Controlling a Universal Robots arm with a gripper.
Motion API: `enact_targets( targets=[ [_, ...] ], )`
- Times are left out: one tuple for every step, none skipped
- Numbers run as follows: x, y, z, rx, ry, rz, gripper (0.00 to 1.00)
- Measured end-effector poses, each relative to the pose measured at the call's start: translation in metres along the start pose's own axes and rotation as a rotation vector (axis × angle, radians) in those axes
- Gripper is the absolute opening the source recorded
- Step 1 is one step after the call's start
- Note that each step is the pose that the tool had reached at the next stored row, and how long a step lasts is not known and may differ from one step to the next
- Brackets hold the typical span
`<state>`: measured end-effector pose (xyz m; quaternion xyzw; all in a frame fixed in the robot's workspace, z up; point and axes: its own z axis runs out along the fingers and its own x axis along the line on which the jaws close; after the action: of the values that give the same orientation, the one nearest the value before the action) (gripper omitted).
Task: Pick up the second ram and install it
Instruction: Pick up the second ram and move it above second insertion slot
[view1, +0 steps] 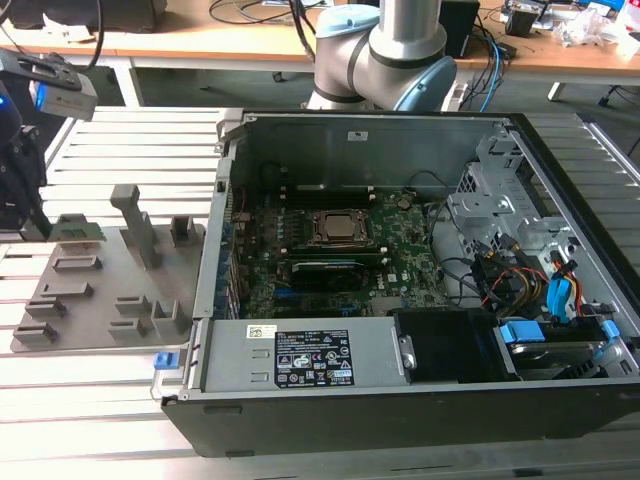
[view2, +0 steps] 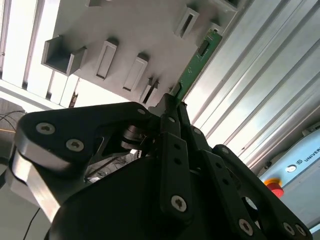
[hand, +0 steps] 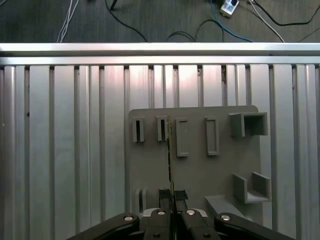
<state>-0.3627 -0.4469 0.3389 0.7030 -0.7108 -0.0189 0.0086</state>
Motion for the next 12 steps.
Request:
enact_targets(
  targets=[
    [0.0, 0.0001, -0.0012, 0.0, 0.0, 0.0, 0.14],
    [0.0, 0.0001, -0.0021, 0.0, 0.0, 0.0, 0.14],
    [-0.0001, 0.0001, -0.0036, 0.0, 0.0, 0.0, 0.14],
    [-0.0001, 0.0002, -0.0055, 0.0, 0.0, 0.0, 0.14],
    [-0.0001, 0.0002, -0.0074, 0.0, 0.0, 0.0, 0.14],
    [-0.0001, 0.0003, -0.0088, 0.0, 0.0, 0.0, 0.14],
    [-0.0002, 0.0004, -0.0123, 0.0, 0.0, 0.0, 0.14],
    [-0.0002, 0.0006, -0.0159, 0.0, 0.0, 0.0, 0.14],
    [-0.0003, 0.0006, -0.0176, 0.0, 0.0, 0.0, 0.14],
    [-0.0003, 0.0007, -0.0194, 0.0, 0.0, 0.0, 0.14],
    [-0.0003, 0.0008, -0.0219, 0.0, 0.0, 0.0, 0.14],
    [-0.0003, 0.0009, -0.0241, 0.0, 0.0, 0.0, 0.14]
  ],
)
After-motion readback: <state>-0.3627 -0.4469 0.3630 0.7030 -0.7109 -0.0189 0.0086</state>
